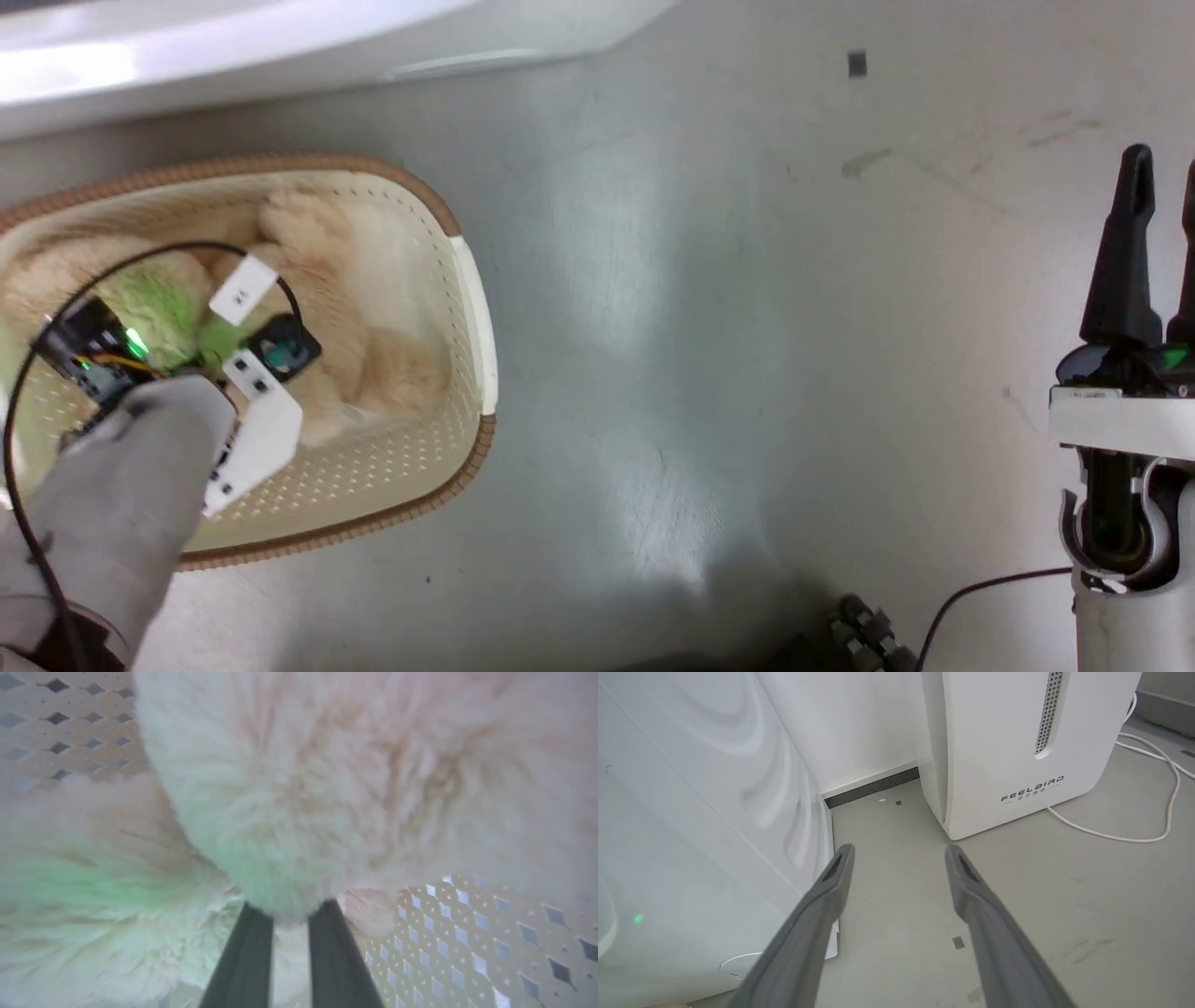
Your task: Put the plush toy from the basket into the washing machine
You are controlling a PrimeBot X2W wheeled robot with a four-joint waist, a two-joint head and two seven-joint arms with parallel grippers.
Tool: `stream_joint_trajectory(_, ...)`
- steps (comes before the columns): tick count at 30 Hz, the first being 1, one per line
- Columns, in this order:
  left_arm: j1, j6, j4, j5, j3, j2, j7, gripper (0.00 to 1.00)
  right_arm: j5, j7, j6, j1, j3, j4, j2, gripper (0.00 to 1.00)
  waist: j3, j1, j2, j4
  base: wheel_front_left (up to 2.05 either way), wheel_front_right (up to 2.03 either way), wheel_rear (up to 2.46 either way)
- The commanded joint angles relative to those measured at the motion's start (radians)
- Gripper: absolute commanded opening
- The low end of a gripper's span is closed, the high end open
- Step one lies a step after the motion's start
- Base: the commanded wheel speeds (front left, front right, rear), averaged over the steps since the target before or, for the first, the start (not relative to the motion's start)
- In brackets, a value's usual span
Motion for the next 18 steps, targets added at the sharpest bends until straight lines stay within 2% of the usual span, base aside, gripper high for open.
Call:
stream_joint_trajectory(1,0.018,0.008,0.004,-0.009,0.006,-0.004,-0.013,0.00,-0.003,-0.004,-0.001,0.013,-0.004,0.007,0.000,1.00,-0.034,-0.0001,0.0000,0.012,0.00,0.00,0.00)
stream_joint_trajectory(5,0.065,0.023,0.004,-0.041,0.018,-0.034,-0.063,0.00,-0.013,-0.004,-0.001,0.041,-0.010,0.034,0.000,1.00,-0.110,-0.0001,0.0000,0.036,0.00,0.00,0.00)
stream_joint_trajectory(18,0.145,0.015,0.004,-0.099,0.026,-0.104,-0.160,0.00,-0.040,-0.004,-0.001,0.120,-0.035,0.094,0.000,1.00,-0.299,-0.0001,0.0000,0.104,0.00,0.00,0.00)
